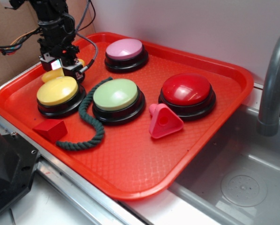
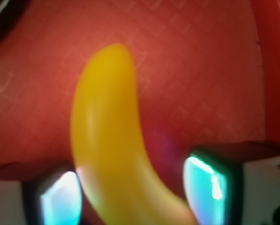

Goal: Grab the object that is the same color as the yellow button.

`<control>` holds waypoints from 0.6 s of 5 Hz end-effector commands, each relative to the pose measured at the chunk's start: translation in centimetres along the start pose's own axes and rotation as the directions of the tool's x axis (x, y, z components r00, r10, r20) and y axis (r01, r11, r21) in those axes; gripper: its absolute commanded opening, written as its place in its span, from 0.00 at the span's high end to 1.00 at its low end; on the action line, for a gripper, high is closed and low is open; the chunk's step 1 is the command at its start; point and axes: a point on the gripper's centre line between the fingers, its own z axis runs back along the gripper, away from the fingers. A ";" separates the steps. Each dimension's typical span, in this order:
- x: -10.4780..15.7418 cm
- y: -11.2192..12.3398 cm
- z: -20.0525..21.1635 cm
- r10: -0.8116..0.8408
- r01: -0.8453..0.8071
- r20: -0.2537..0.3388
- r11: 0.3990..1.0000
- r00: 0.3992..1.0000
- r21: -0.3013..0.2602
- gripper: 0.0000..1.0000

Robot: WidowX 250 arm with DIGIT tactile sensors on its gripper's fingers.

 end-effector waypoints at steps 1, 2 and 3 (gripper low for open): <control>0.5 0.2 2.0 0.043 -0.043 0.014 0.999 0.999 0.022 1.00; 0.6 -1.3 6.1 0.021 -0.021 0.050 1.000 0.999 0.005 1.00; 0.3 -3.6 9.7 -0.043 0.042 0.095 0.999 0.995 0.009 1.00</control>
